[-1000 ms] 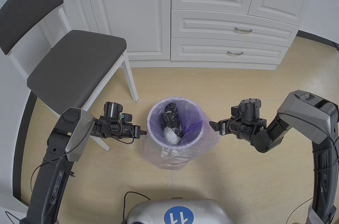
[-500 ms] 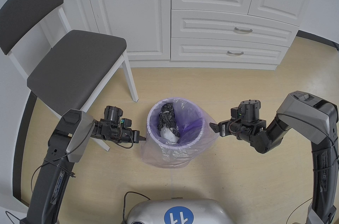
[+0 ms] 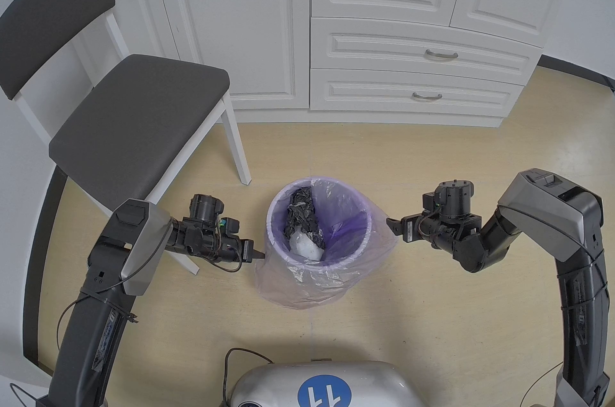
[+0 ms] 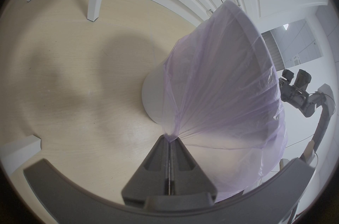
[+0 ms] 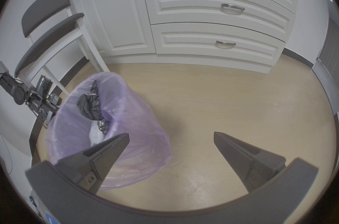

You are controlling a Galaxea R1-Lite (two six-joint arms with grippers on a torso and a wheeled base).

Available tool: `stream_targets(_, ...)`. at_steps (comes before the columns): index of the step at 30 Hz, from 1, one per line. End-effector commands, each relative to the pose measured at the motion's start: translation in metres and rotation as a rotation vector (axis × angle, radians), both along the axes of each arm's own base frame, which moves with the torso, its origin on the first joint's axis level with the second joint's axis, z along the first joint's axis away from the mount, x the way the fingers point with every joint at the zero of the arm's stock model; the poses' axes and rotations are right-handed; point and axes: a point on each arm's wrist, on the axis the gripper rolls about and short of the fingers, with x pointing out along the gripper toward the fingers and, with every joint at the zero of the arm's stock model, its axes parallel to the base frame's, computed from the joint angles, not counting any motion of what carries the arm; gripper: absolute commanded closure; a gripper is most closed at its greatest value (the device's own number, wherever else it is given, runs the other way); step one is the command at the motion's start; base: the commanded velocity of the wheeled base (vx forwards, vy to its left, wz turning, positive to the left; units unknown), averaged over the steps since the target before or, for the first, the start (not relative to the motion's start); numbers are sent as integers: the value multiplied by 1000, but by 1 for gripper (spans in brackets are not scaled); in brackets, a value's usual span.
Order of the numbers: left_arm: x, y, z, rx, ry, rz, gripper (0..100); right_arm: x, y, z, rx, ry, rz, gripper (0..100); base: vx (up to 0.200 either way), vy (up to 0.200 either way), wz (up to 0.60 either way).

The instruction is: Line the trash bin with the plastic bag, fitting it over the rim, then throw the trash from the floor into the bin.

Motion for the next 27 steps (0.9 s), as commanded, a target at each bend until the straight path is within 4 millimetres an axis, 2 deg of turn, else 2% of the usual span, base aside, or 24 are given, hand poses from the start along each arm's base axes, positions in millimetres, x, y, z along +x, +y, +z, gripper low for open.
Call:
stream_targets(1,1,-1,3,1,-10,1,100,19,-6,-32,-11,39,-21,0,0,0,0)
stream_targets(3,1,-1,3,1,-13,0,100,23,-5,-36,-7,51,-20,0,0,0,0)
stream_targets(4,2,-1,3,-2,-22,1,100,33,-2,-44,9,68,-25,0,0,0,0)
stream_targets(12,4,-2,5,18,-64,21,100,77,24,-92,122,170,-53,0,0,0,0)
stream_targets(14,4,-2,4,20,-64,20,100,83,29,-99,120,207,-55,0,0,0,0)
stream_targets(15,4,-4,4,19,-64,17,100,78,30,-114,101,258,-55,0,0,0,0)
stream_targets(16,4,-4,4,19,-64,17,100,78,30,-114,101,258,-55,0,0,0,0)
stream_targets(17,4,-5,4,20,-62,15,100,73,34,-123,73,305,-38,0,0,0,0)
stream_targets(25,3,-6,3,20,-63,11,100,73,38,-122,80,295,-23,0,0,0,0)
stream_targets(27,3,-6,4,21,-66,10,100,74,39,-115,103,288,-34,0,0,0,0)
